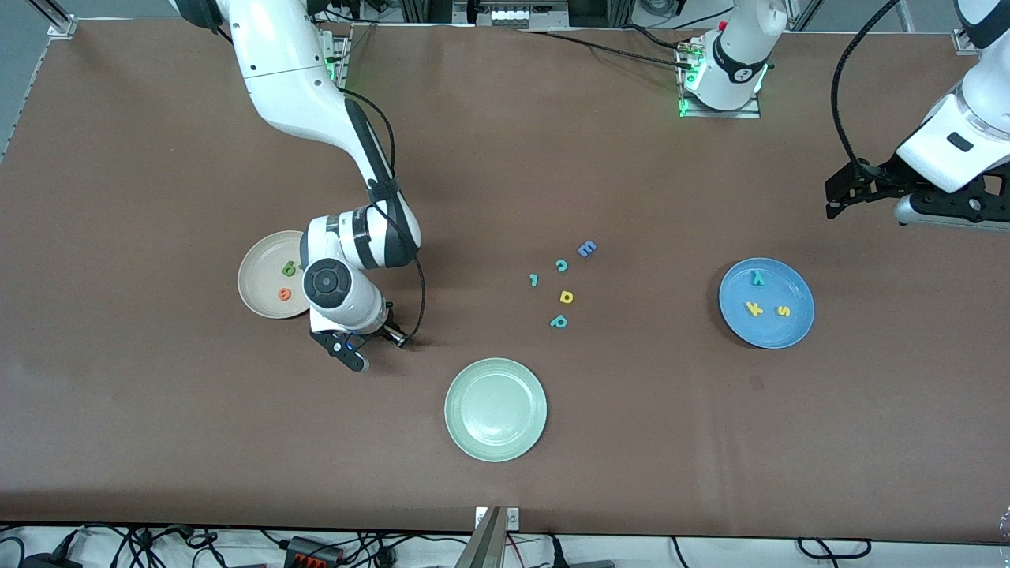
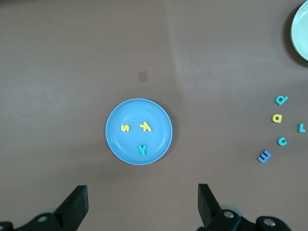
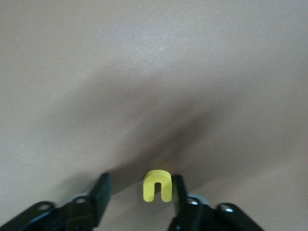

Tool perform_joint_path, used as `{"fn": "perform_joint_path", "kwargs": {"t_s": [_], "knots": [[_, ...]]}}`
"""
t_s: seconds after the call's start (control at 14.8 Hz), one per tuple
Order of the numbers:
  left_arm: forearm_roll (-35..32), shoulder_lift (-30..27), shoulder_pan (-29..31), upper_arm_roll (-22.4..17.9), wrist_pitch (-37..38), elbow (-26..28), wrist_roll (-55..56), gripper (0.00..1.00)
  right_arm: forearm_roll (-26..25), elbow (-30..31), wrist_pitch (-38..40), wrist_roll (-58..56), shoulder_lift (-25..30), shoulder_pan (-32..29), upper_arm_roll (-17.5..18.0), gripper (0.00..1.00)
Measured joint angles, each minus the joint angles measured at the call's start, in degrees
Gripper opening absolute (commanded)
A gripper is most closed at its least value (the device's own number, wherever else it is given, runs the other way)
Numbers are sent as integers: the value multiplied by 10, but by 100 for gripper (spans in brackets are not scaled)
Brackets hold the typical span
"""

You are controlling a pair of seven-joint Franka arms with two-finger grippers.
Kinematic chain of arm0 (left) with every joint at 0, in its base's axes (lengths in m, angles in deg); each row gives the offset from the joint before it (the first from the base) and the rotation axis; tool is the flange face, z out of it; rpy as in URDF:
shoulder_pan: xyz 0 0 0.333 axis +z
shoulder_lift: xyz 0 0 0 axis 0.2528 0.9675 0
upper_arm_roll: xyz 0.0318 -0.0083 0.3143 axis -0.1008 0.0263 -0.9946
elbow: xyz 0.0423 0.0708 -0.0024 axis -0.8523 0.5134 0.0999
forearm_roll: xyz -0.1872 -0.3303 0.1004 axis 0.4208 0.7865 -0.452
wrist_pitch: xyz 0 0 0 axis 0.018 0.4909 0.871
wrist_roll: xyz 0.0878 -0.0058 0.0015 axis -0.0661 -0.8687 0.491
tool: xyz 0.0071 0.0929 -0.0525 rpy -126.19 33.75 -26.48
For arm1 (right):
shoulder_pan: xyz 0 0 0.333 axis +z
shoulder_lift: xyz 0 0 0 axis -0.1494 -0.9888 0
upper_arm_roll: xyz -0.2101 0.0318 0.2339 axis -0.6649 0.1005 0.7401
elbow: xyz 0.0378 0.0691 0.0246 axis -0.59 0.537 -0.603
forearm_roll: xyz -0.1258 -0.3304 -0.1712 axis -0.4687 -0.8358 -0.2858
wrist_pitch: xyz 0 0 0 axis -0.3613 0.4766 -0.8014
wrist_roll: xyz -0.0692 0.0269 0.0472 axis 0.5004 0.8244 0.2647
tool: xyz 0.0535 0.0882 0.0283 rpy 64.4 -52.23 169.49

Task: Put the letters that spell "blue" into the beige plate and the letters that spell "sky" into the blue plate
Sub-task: 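Carry the yellow u onto the beige plate and open the right gripper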

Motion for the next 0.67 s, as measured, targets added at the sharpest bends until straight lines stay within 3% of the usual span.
{"fn": "perform_joint_path", "kwargs": {"t_s": [0.07, 0.2, 0.47, 0.67], "knots": [[3, 0, 0, 0, 0, -1, 0, 100, 0, -1, 0, 0, 0, 0, 0, 22], [6, 0, 1, -2, 0, -1, 0, 100, 0, -2, 0, 0, 0, 0, 0, 15], [6, 0, 2, -2, 1, -1, 0, 100, 0, -4, 2, -1, 3, -2, -3, 14], [6, 1, 3, -3, 2, -1, 0, 100, 0, -6, 51, -29, 24, -4, -19, 14]]}}
